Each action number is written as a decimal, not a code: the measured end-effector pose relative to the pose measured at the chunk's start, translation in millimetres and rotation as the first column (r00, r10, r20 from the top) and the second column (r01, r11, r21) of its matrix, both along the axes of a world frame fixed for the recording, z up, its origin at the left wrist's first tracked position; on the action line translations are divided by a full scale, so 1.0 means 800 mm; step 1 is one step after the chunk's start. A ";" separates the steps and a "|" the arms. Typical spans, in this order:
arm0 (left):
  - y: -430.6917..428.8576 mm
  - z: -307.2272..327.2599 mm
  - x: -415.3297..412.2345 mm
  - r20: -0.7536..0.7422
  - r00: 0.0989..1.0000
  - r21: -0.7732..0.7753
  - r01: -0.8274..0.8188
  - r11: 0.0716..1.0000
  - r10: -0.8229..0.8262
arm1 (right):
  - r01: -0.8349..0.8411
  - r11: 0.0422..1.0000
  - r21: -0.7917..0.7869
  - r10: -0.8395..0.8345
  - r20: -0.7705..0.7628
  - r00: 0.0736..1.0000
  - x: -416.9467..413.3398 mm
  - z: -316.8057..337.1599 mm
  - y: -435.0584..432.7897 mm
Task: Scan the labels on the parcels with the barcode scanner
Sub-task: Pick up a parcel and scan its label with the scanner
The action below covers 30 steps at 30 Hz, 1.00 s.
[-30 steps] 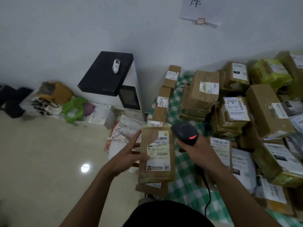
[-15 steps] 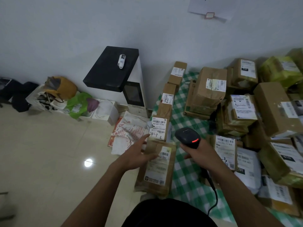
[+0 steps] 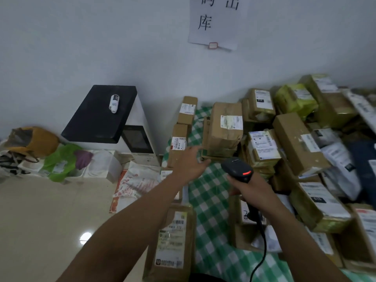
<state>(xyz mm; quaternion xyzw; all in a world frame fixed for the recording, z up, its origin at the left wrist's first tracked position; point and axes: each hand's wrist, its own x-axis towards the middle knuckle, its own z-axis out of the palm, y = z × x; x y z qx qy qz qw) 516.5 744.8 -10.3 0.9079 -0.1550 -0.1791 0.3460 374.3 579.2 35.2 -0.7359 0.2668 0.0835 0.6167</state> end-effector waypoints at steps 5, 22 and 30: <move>-0.084 -0.007 0.061 -0.142 0.988 -0.158 -0.085 0.984 0.063 | 0.054 0.998 0.015 -0.053 -0.016 0.998 0.023 0.007 -0.032; -0.091 -0.028 0.072 -0.602 0.775 -0.456 -0.530 0.715 0.190 | 0.190 0.981 0.049 -0.192 0.044 0.980 0.041 0.008 -0.055; -0.034 0.029 -0.010 -0.499 0.842 -0.624 -0.514 0.588 0.207 | 0.357 0.932 0.060 -0.360 0.256 0.897 0.032 0.036 -0.039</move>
